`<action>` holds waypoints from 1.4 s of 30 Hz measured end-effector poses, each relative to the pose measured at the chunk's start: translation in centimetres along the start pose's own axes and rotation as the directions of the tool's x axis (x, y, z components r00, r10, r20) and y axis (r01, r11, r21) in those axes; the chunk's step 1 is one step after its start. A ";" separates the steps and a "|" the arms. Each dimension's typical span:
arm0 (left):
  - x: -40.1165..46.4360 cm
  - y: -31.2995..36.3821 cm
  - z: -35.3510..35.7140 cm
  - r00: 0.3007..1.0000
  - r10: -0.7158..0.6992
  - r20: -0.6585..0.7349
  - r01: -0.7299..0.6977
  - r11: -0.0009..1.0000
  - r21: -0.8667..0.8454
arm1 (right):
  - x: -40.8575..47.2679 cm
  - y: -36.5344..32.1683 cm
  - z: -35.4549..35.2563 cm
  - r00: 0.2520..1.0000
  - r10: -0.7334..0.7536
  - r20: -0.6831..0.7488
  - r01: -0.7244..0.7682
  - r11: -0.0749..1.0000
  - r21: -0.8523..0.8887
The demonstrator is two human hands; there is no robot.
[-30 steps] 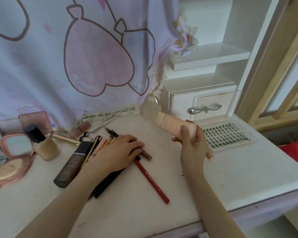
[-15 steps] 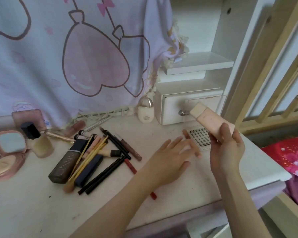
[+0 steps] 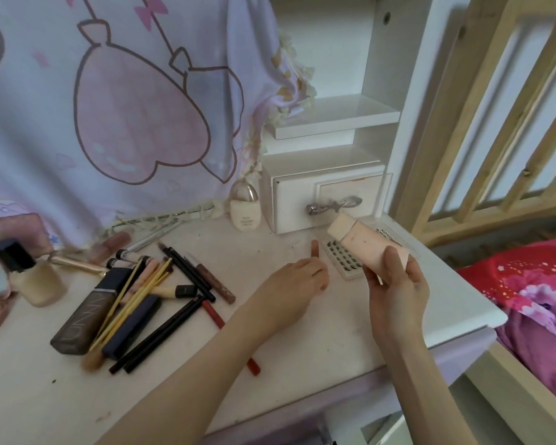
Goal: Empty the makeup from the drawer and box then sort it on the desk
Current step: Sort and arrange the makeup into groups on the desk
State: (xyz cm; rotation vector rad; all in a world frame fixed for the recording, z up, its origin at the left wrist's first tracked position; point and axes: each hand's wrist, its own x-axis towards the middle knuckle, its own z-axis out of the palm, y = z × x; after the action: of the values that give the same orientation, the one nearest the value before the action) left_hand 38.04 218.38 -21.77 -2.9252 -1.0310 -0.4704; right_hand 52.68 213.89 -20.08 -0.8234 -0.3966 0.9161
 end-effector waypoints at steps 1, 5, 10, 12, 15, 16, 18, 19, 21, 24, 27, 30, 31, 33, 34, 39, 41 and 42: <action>-0.4 -0.2 -0.3 1.000 -0.026 0.010 0.026 1.000 0.008 | -0.2 0.2 0.1 1.000 0.005 0.012 -0.005 1.000 0.000; -2.9 -2.1 -1.9 0.966 -0.247 0.073 0.237 0.964 0.117 | -1.0 1.4 1.0 0.997 0.032 0.071 -0.031 0.999 -0.012; -4.6 -3.6 -3.7 0.926 -0.362 0.106 0.326 0.909 0.258 | -1.9 3.5 2.9 0.992 0.086 0.089 -0.085 0.996 -0.019; -5.1 -4.0 -4.0 0.902 -0.418 0.110 0.366 0.873 0.322 | -2.3 4.3 3.5 0.989 0.096 0.111 -0.089 0.994 -0.062; -6.1 -4.6 -4.6 0.867 -0.487 0.104 0.424 0.831 0.360 | -2.7 5.3 3.8 0.985 0.101 0.138 -0.079 0.985 -0.155; -6.4 -4.8 -4.9 0.860 -0.502 0.092 0.442 0.822 0.360 | -2.8 5.6 3.9 0.983 0.108 0.147 -0.080 0.980 -0.184; -7.0 -5.2 -5.1 0.849 -0.525 0.063 0.475 0.809 0.346 | -3.1 5.8 3.9 0.976 0.135 0.170 -0.093 0.967 -0.237; -7.4 -5.3 -5.1 0.844 -0.535 0.046 0.491 0.804 0.336 | -3.2 5.9 3.9 0.971 0.150 0.185 -0.098 0.960 -0.260; -8.0 -5.5 -5.1 0.839 -0.544 -0.002 0.519 0.798 0.307 | -3.4 6.0 3.9 0.962 0.163 0.220 -0.088 0.944 -0.318; -8.8 -5.2 -5.1 0.855 -0.514 -0.075 0.519 0.852 0.077 | -3.6 5.9 4.2 0.946 0.201 0.253 -0.104 0.931 -0.349; -9.1 -4.2 -5.3 0.863 -0.487 -0.134 0.435 0.851 -0.294 | -3.7 5.9 4.8 0.922 0.275 0.273 -0.182 0.930 -0.320; -9.3 -4.3 -5.5 0.844 -0.450 -0.291 0.354 0.876 -0.328 | -3.5 5.7 6.5 0.852 0.442 0.280 -0.395 0.895 -0.208; -9.3 -4.7 -5.8 0.833 -0.453 -0.317 0.357 0.878 -0.318 | -3.3 5.6 7.3 0.812 0.514 0.277 -0.501 0.857 -0.120; -9.0 -5.7 -6.6 0.819 -0.458 -0.346 0.366 0.881 -0.300 | -2.9 5.5 9.0 0.733 0.617 0.288 -0.660 0.747 0.078; -8.8 -6.3 -6.9 0.811 -0.461 -0.360 0.368 0.880 -0.300 | -2.8 5.7 9.9 0.712 0.633 0.303 -0.690 0.712 0.132; -7.8 -9.8 -7.5 0.678 -0.595 -0.432 0.500 0.804 -0.323 | -2.2 7.7 14.1 0.708 0.571 0.416 -0.640 0.768 0.034; -7.9 -10.8 -7.6 0.601 -0.665 -0.443 0.532 0.746 -0.400 | -2.0 8.6 15.1 0.689 0.559 0.462 -0.619 0.785 -0.027; -8.0 -11.2 -7.7 0.565 -0.698 -0.440 0.539 0.716 -0.444 | -2.0 9.1 15.4 0.674 0.567 0.473 -0.625 0.779 -0.045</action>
State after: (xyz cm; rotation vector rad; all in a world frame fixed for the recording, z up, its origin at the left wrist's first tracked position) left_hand 23.15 221.47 -17.75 -2.1566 -1.9671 -1.5126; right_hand 37.06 222.34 -17.24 -0.6128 -0.4862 1.7671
